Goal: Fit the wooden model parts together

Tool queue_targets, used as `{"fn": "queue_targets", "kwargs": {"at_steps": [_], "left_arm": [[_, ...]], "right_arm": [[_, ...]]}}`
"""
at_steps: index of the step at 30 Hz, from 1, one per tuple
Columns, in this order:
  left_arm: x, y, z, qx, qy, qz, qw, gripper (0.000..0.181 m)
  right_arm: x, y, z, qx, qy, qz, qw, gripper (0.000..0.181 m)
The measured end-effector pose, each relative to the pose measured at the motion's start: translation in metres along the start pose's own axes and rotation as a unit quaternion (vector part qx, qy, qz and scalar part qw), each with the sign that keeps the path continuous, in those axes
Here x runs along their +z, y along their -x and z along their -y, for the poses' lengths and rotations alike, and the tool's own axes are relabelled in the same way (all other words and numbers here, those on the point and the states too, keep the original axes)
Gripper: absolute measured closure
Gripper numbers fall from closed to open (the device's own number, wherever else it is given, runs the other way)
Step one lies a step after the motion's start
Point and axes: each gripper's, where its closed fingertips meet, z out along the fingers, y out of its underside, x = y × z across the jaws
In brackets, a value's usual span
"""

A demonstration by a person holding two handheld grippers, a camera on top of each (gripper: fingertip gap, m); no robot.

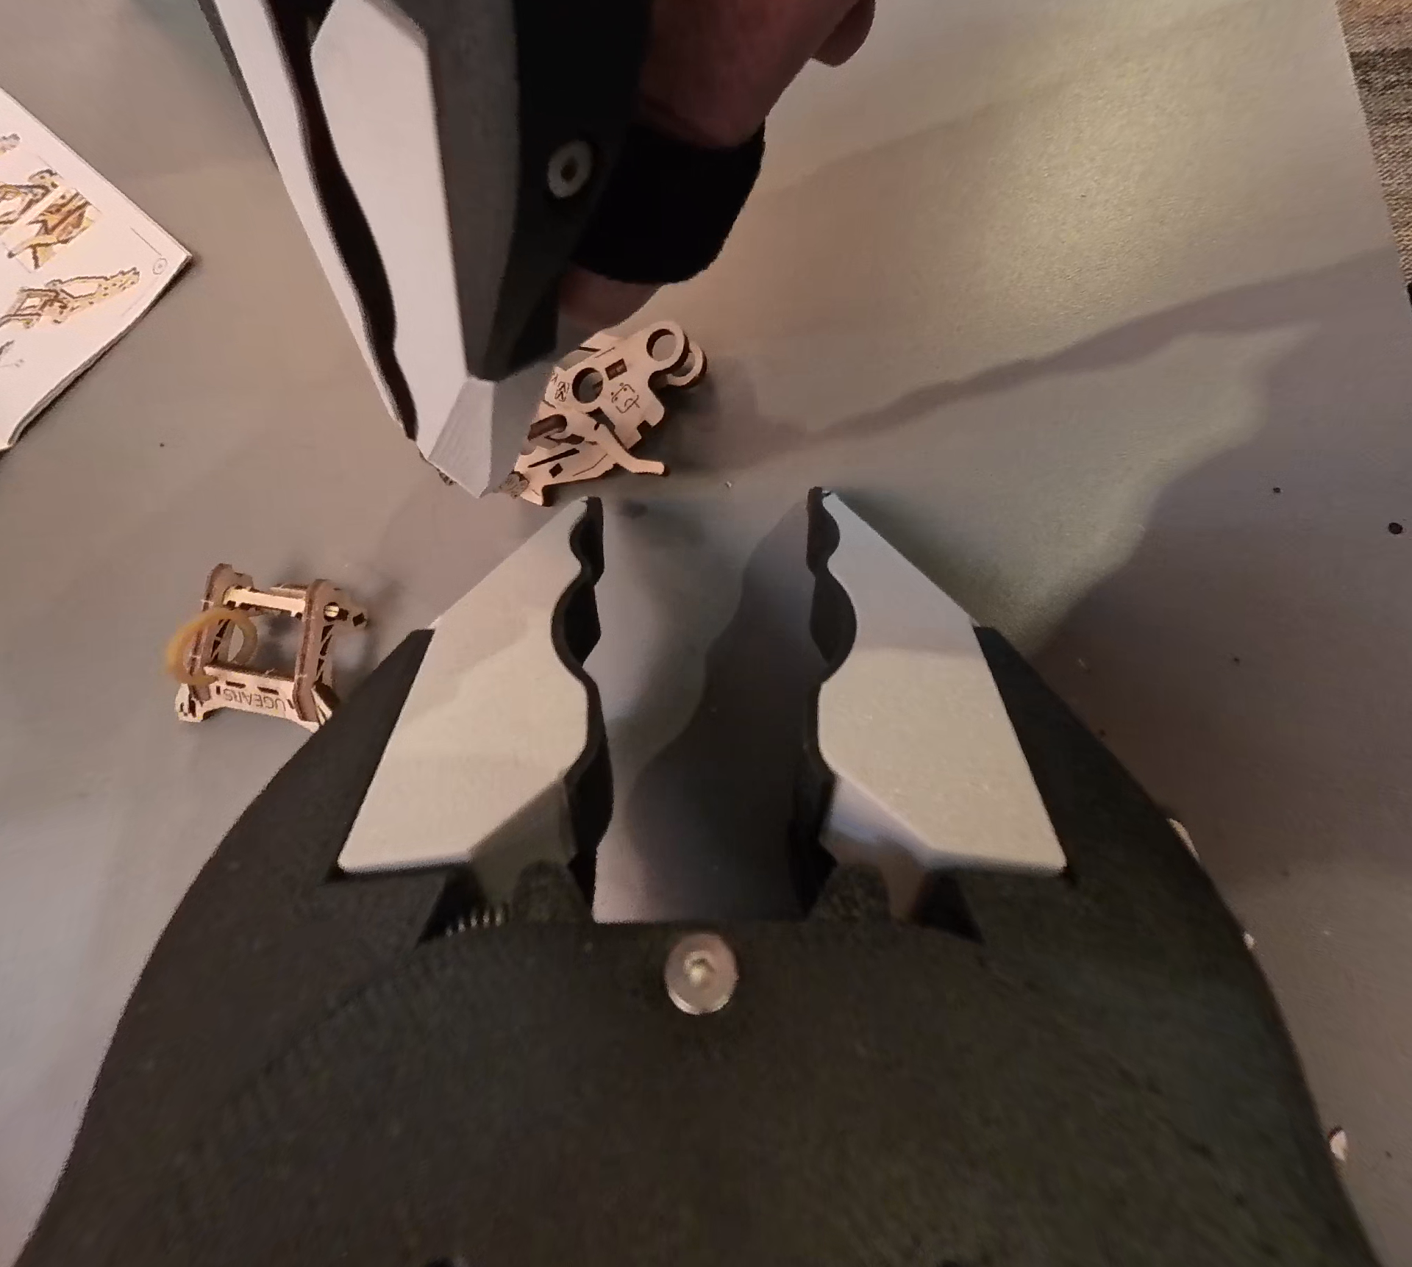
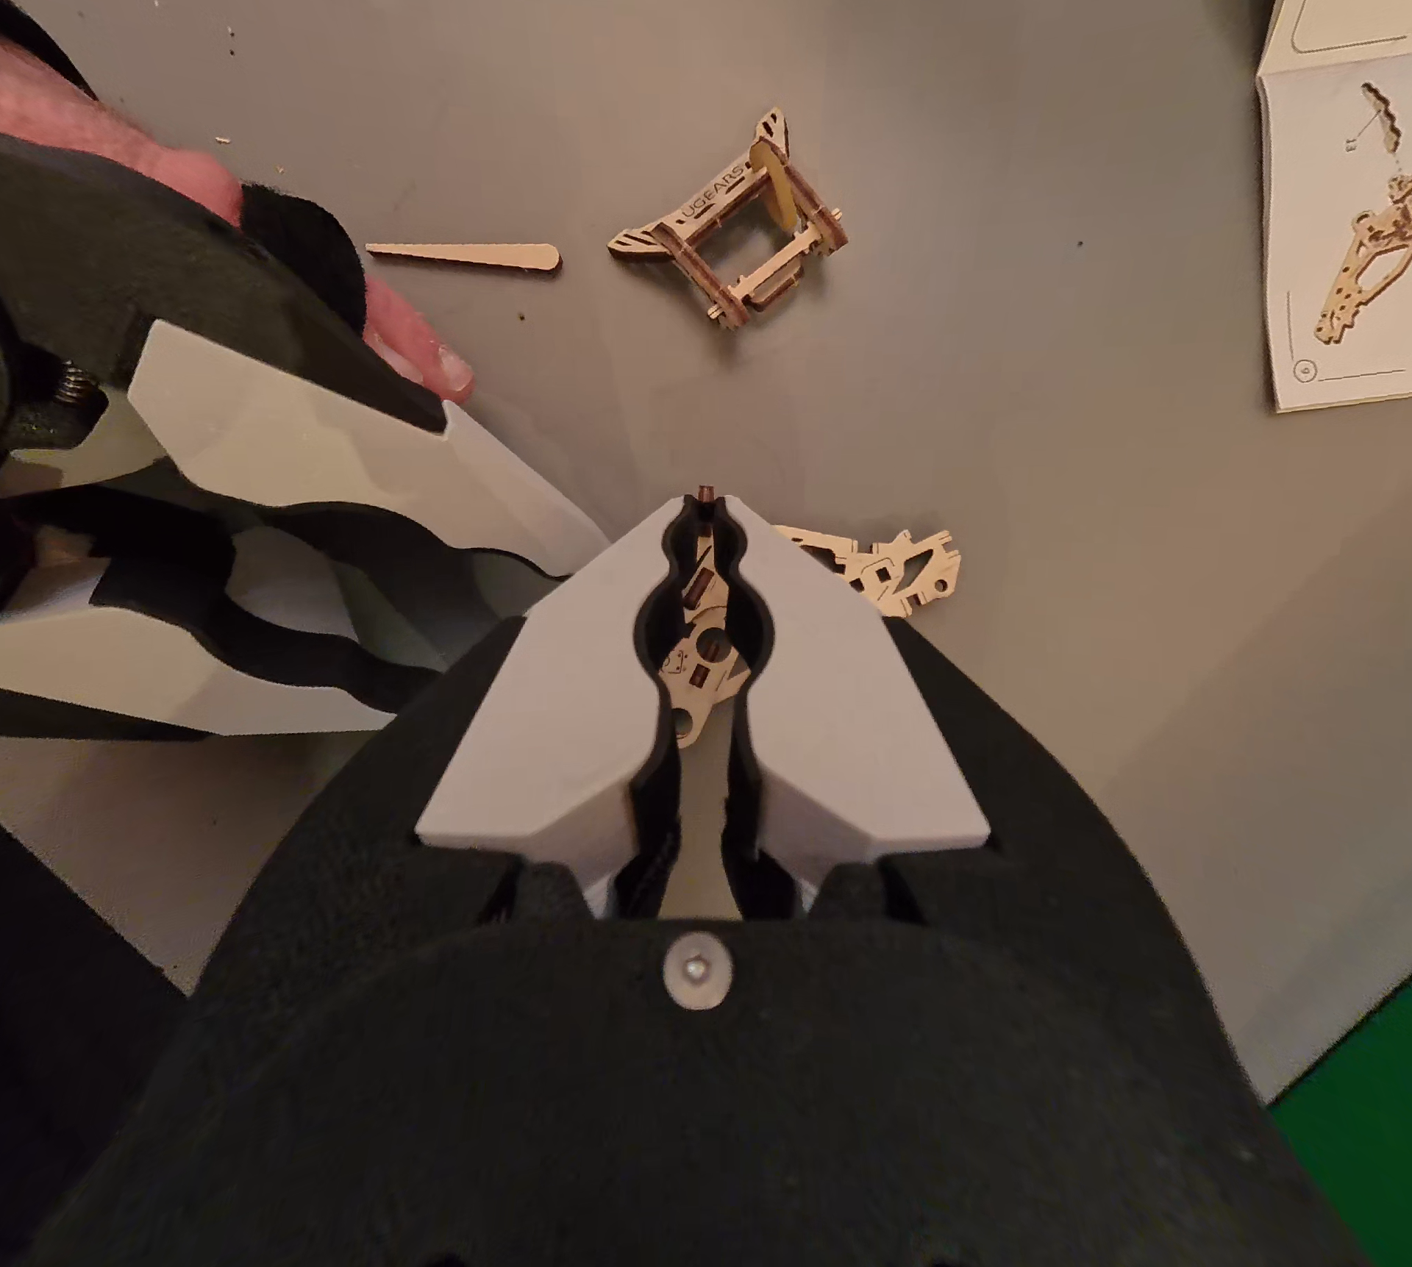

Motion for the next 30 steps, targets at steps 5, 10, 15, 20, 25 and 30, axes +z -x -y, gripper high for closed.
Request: {"fn": "queue_targets", "kwargs": {"at_steps": [5, 10, 15, 20, 25, 30], "left_arm": [[0.000, 0.000, -0.001, -0.001, 0.002, -0.001, 1.000, 0.130], [-0.001, 0.001, 0.000, -0.007, -0.001, -0.002, 1.000, 0.130], [-0.003, 0.007, -0.001, -0.020, -0.005, 0.003, 1.000, 0.129], [-0.008, 0.020, 0.001, -0.060, -0.023, 0.021, 0.998, 0.121], [-0.013, 0.040, 0.007, -0.098, -0.050, 0.060, 0.992, 0.103], [-0.023, 0.047, 0.029, -0.105, -0.107, 0.080, 0.985, 0.096]], "right_arm": [[0.000, 0.001, 0.000, -0.018, -0.002, -0.009, 1.000, 0.181], [0.000, 0.001, 0.000, -0.024, -0.009, -0.004, 1.000, 0.181], [-0.003, 0.003, 0.005, 0.020, -0.049, 0.029, 0.998, 0.181], [-0.021, 0.002, 0.025, 0.127, -0.154, 0.114, 0.973, 0.181], [-0.050, -0.008, 0.043, 0.216, -0.269, 0.180, 0.921, 0.181], [-0.069, -0.008, 0.046, 0.225, -0.313, 0.219, 0.896, 0.181]]}}
